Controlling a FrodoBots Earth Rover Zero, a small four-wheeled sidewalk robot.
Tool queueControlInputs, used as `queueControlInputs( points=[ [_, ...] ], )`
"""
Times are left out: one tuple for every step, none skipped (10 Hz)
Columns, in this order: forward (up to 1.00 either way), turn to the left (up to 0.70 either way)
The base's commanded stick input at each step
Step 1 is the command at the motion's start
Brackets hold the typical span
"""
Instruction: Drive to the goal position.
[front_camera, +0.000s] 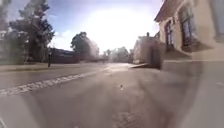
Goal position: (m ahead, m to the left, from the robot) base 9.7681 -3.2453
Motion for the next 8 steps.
queueControlInputs(
  points=[
    [0.7, 0.0],
    [0.7, 0.0],
    [0.7, 0.0],
    [0.7, 0.0],
    [0.7, 0.0],
    [0.7, 0.0],
    [0.7, 0.0],
    [0.7, 0.0]
  ],
)
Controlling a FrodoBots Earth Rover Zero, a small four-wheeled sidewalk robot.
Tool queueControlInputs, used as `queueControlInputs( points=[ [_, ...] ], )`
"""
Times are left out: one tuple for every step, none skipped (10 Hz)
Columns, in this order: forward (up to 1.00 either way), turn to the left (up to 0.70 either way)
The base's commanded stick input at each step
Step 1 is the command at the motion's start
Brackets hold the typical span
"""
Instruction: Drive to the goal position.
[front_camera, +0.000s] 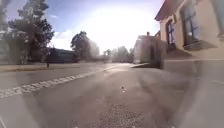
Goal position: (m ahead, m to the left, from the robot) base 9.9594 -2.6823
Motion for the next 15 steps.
queueControlInputs(
  points=[
    [0.7, 0.0],
    [0.7, 0.0],
    [0.7, 0.0],
    [0.7, 0.0],
    [0.7, 0.0],
    [0.7, 0.0],
    [0.7, 0.0],
    [0.7, 0.0],
    [0.7, 0.0],
    [0.7, 0.0],
    [0.7, 0.0],
    [0.7, 0.0],
    [0.7, 0.0],
    [0.7, 0.0],
    [0.7, 0.0]
  ],
)
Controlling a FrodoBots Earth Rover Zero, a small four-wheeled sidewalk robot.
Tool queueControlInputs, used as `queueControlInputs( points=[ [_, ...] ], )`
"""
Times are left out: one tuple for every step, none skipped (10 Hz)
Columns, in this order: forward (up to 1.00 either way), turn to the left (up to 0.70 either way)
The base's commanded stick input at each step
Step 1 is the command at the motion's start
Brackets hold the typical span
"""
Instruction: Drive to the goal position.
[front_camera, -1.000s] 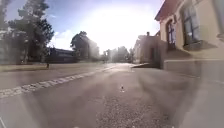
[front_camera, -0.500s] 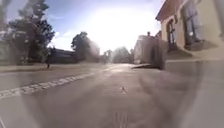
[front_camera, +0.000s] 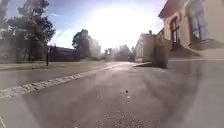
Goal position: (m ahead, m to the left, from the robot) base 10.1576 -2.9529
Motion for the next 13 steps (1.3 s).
queueControlInputs(
  points=[
    [0.7, 0.0],
    [0.7, 0.0],
    [0.7, 0.0],
    [0.7, 0.0],
    [0.7, 0.0],
    [0.7, 0.0],
    [0.7, 0.0],
    [0.7, 0.0],
    [0.7, 0.0],
    [0.7, 0.0],
    [0.7, 0.0],
    [0.7, 0.0],
    [0.7, 0.0]
  ],
)
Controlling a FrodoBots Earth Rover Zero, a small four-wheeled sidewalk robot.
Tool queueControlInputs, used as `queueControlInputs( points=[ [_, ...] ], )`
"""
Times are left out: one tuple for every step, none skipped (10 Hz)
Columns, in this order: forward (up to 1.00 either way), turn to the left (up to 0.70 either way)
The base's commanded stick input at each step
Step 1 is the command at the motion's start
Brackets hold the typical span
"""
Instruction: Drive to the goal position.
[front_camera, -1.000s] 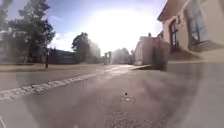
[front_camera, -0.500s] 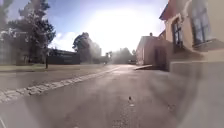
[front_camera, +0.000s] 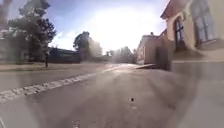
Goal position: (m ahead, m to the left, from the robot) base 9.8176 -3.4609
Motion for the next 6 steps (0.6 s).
queueControlInputs(
  points=[
    [0.7, 0.0],
    [0.7, 0.0],
    [0.7, 0.0],
    [0.7, -0.04],
    [0.7, -0.13],
    [0.7, -0.13]
  ],
)
